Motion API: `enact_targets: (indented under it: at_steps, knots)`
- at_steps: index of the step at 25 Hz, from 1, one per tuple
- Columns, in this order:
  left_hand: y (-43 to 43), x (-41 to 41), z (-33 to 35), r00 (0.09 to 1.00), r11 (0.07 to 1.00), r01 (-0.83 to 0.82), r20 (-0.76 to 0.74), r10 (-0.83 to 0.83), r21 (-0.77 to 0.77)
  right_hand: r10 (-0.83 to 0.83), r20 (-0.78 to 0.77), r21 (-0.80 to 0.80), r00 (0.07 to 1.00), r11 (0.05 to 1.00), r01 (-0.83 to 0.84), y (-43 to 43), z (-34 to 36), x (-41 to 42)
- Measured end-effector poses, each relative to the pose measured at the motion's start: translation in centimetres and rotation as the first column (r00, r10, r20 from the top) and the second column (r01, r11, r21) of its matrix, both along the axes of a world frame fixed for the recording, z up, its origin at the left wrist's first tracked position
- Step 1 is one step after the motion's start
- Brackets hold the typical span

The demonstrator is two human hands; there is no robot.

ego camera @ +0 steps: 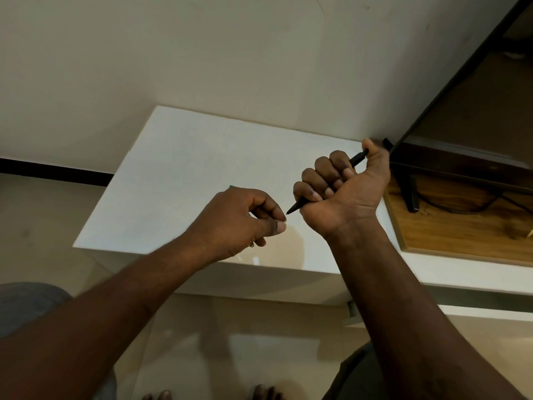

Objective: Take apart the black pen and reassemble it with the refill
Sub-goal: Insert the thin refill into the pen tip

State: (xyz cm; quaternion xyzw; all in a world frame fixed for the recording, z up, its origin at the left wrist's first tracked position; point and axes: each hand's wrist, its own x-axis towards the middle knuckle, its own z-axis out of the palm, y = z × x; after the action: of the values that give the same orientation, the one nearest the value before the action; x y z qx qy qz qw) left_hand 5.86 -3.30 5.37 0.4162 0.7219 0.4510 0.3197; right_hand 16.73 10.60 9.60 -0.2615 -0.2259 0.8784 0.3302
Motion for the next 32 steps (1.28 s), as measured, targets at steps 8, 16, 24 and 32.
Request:
enact_targets:
  at_steps: [8, 16, 24, 32]
  knots:
    - [0.04, 0.02, 0.15, 1.000, 1.000, -0.003, 0.005, 0.003, 0.012, -0.009, 0.015, -0.012, 1.000, 1.000, 0.009, -0.14, -0.01, -0.16]
    - [0.05, -0.05, 0.27, 1.000, 1.000, -0.008, 0.014, 0.008, 0.012, -0.001, 0.037, -0.008, 0.999, 1.000, 0.001, -0.30, 0.01, -0.39]
    - [0.17, -0.04, 0.19, 1.000, 1.000, 0.007, -0.002, -0.007, -0.001, -0.011, 0.038, -0.010, 0.999, 1.000, 0.012, -0.38, -0.13, -0.45]
    - [0.11, -0.27, 0.25, 1.000, 1.000, 0.012, -0.014, -0.012, -0.006, 0.022, 0.045, -0.017, 0.999, 1.000, -0.021, -0.35, -0.10, -0.40]
